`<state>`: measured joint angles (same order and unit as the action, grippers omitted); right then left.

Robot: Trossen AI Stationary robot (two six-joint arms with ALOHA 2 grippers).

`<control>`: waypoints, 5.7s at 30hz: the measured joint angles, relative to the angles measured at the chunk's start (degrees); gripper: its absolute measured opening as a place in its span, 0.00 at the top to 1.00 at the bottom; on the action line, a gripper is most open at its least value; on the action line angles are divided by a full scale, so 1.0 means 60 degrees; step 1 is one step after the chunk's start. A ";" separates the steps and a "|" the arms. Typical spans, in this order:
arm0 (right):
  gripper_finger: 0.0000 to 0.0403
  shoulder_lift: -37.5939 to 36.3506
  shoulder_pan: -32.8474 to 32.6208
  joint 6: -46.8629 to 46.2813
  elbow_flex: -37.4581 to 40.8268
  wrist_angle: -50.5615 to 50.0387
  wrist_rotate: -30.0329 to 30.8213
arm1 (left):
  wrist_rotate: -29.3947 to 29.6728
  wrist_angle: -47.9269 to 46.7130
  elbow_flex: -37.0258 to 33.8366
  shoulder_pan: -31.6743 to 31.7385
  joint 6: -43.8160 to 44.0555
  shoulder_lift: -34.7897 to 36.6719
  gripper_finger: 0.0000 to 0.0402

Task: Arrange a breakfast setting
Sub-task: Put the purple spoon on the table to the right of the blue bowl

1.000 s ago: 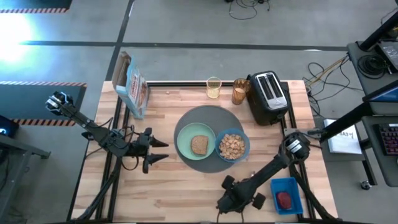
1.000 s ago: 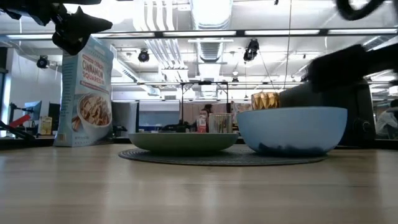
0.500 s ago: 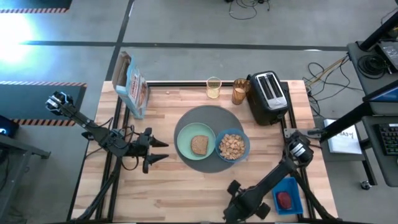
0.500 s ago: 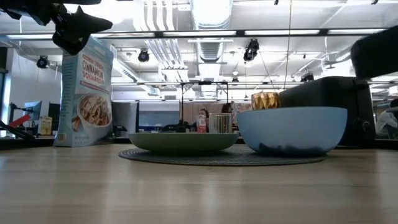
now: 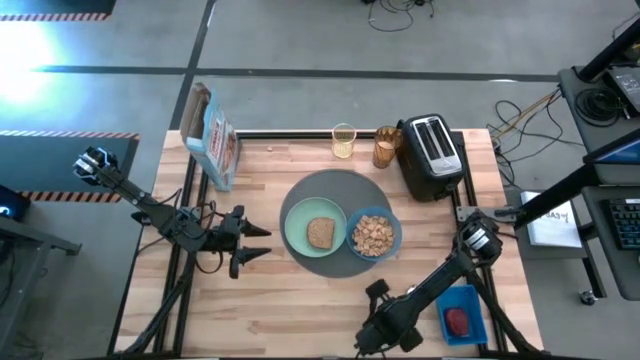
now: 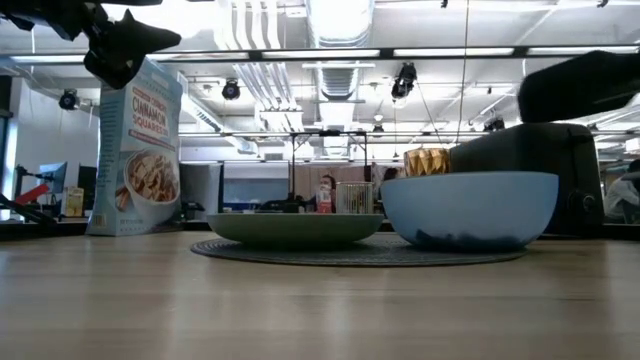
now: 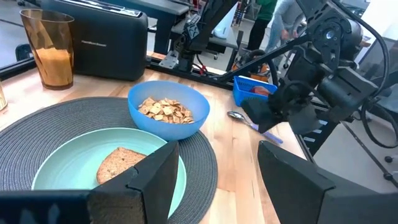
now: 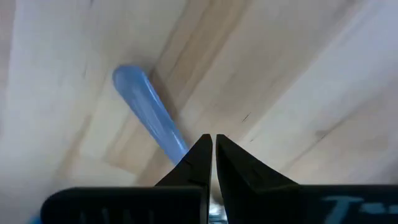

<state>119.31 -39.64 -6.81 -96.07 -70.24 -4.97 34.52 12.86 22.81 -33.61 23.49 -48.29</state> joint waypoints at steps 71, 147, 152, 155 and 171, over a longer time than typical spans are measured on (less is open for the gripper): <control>0.60 -0.0022 -0.0266 -2.2155 0.0549 0.1015 -0.1150 | 0.0073 -0.0462 0.0000 -0.0007 -0.1122 -0.0295 0.49; 0.95 -0.3285 0.1548 -1.9071 0.5580 0.1065 0.2255 | 0.0430 -0.0693 0.0000 -0.0007 -0.1118 -0.0313 0.49; 0.90 -0.3289 0.1548 -1.8504 0.5150 0.0968 0.2316 | 0.0430 -0.0690 0.0000 -0.0007 -0.1118 -0.0313 0.49; 0.84 -0.3289 0.1529 -1.8501 0.4918 0.0661 0.2327 | 0.0430 -0.0688 0.0000 -0.0007 -0.1111 -0.0313 0.49; 0.79 -0.3166 0.0471 -2.0710 0.4935 0.0631 0.1752 | 0.0426 -0.0691 0.0000 -0.0007 -0.1079 -0.0313 0.49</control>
<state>100.31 -36.81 -131.07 -66.46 -66.45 5.54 37.08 8.71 22.81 -33.65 17.01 -50.17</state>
